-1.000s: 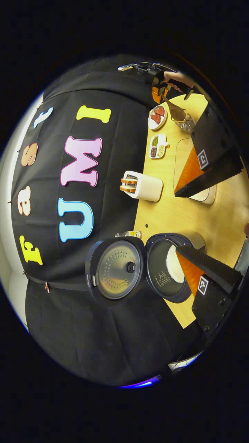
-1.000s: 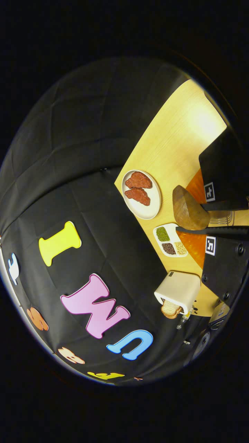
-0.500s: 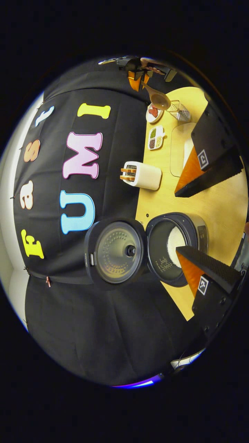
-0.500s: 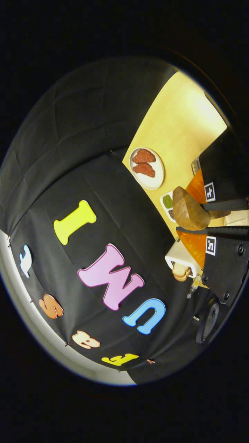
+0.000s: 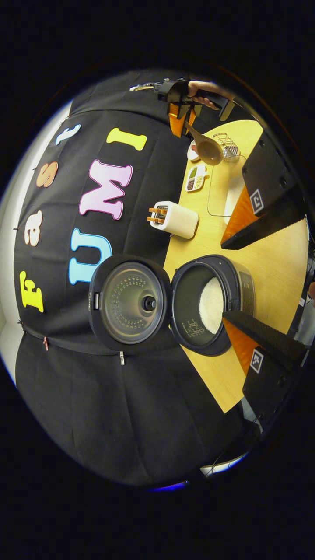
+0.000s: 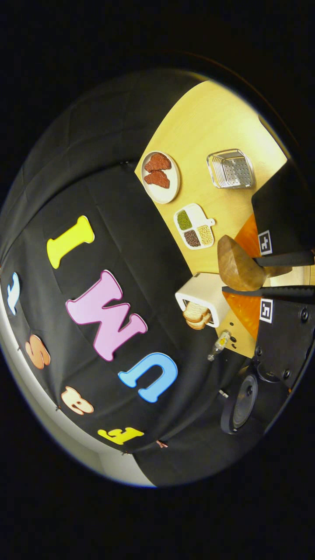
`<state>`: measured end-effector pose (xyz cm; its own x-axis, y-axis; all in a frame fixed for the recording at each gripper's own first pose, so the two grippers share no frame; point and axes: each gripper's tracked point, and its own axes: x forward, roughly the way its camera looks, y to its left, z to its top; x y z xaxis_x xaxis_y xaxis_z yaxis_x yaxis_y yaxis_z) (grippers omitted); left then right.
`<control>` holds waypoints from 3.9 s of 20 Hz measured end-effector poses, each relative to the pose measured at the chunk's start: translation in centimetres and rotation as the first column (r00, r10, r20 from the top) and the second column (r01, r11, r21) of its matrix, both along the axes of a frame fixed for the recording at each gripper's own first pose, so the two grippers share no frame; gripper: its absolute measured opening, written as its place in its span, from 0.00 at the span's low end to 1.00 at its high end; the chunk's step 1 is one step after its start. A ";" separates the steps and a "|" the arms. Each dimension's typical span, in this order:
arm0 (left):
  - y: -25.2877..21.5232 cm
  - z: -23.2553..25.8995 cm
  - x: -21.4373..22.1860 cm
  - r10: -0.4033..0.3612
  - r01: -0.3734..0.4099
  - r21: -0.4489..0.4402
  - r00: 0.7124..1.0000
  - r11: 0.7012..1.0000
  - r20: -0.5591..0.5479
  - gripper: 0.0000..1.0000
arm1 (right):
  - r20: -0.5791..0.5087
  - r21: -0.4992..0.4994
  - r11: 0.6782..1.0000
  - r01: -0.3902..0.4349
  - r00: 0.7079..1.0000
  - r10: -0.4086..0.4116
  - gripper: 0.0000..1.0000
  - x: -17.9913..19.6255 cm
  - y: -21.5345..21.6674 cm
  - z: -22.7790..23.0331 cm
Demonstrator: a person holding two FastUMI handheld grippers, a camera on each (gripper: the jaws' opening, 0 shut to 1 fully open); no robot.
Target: Close the left gripper, press the button to open the rice cooker; take a wooden spoon from the chopstick holder with the right hand, scoop a spoonful of rice and pour it into the rice cooker, then put the wooden spoon back into the chopstick holder.
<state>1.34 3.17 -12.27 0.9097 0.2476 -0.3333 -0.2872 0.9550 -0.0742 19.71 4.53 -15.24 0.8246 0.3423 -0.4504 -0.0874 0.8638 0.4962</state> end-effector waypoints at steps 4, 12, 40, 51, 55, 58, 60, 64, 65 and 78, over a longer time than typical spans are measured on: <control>0.8 -2.6 0.1 -0.009 0.009 -0.002 0.999 1.000 -0.044 0.96 | -0.010 -0.107 0.993 -0.058 0.998 0.057 0.21 -0.9 2.0 -4.7; 0.1 -4.9 -0.9 0.000 -0.006 -0.060 0.995 0.998 -0.097 0.95 | -0.028 -0.244 0.965 -0.096 0.995 0.092 0.22 -1.8 3.1 -9.9; 3.6 -2.2 -3.0 -0.004 0.001 -0.078 0.999 0.997 -0.038 0.95 | -0.317 0.100 0.995 -0.016 0.947 0.047 0.22 -6.9 9.1 -11.1; 3.9 -0.7 -1.7 -0.099 0.099 -0.089 0.995 0.991 0.008 0.95 | -0.376 0.216 0.934 0.285 0.907 -0.190 0.21 -6.4 2.1 -8.5; 5.3 -0.9 -1.4 -0.129 0.129 -0.085 0.992 0.988 0.004 0.95 | -0.411 0.288 0.880 0.378 0.879 -0.243 0.22 -6.1 1.8 -7.3; 6.4 -1.2 -1.2 -0.128 0.128 -0.091 0.992 0.988 -0.002 0.95 | -0.429 0.341 0.847 0.408 0.869 -0.245 0.22 -6.0 2.6 -5.9; 7.2 -1.3 -1.3 -0.114 0.113 -0.100 0.994 0.989 0.000 0.95 | -0.430 0.389 0.821 0.418 0.870 -0.239 0.22 -5.5 3.2 -4.4; 8.0 -1.5 -1.6 -0.111 0.110 -0.110 0.994 0.988 0.002 0.92 | -0.431 0.489 0.783 0.386 0.886 -0.168 0.21 -5.3 6.8 -1.4; 8.4 -1.4 -1.8 -0.104 0.104 -0.112 0.995 0.988 0.006 0.95 | -0.427 0.507 0.780 0.367 0.893 -0.143 0.22 -5.3 8.2 -0.8; 15.6 -2.5 -5.6 0.045 -0.038 -0.177 0.998 0.983 0.032 0.95 | -0.357 0.534 0.833 0.143 0.932 0.069 0.21 -6.2 23.9 2.8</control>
<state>-4.26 18.73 -14.73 0.9121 0.2255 -0.3423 -0.3203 0.9132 -0.2518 13.48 28.41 -12.43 0.6665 0.5892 -0.4567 0.2076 0.4417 0.8728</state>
